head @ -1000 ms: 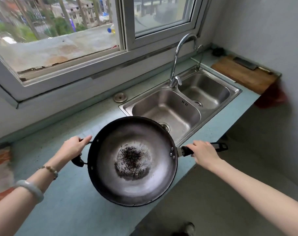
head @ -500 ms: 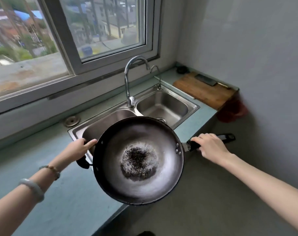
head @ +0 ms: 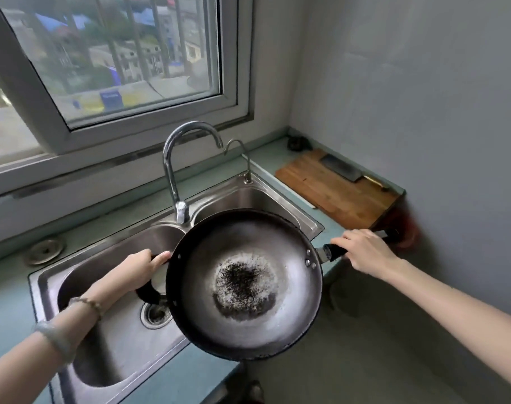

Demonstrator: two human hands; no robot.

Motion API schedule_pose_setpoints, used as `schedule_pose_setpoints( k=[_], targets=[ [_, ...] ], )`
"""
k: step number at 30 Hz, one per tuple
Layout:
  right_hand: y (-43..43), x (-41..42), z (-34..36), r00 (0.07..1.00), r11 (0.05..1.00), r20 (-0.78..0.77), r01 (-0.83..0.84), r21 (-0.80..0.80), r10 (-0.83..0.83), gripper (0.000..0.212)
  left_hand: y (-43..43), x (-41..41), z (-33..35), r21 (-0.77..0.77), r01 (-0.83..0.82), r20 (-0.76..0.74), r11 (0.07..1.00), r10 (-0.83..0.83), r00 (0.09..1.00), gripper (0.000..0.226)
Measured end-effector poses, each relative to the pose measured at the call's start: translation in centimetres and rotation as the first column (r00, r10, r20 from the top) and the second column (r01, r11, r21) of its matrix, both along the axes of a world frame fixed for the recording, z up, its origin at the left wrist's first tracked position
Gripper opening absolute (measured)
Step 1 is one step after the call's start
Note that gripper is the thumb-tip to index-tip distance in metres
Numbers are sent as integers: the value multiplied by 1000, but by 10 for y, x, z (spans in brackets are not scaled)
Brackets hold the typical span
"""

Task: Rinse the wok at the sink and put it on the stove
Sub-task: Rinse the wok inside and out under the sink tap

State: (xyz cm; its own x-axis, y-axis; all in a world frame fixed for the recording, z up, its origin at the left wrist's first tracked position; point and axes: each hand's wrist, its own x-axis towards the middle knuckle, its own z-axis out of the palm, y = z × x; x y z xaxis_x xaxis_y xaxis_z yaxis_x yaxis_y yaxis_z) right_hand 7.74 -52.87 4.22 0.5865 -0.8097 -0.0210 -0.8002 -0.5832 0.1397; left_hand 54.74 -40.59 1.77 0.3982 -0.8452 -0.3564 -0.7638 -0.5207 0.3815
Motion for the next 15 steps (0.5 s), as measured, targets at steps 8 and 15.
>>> schedule_pose_setpoints(
  k=[8,15],
  targets=[
    [-125,-13,2,992,993,-56,-116,3,116,51,-78,-34,-3,19,-150,-234,989,150,961,28],
    [-230,7,-15,945,947,-70,-322,-4,321,54,-99,-49,-27,60,-463,-458,885,436,775,26]
  ],
)
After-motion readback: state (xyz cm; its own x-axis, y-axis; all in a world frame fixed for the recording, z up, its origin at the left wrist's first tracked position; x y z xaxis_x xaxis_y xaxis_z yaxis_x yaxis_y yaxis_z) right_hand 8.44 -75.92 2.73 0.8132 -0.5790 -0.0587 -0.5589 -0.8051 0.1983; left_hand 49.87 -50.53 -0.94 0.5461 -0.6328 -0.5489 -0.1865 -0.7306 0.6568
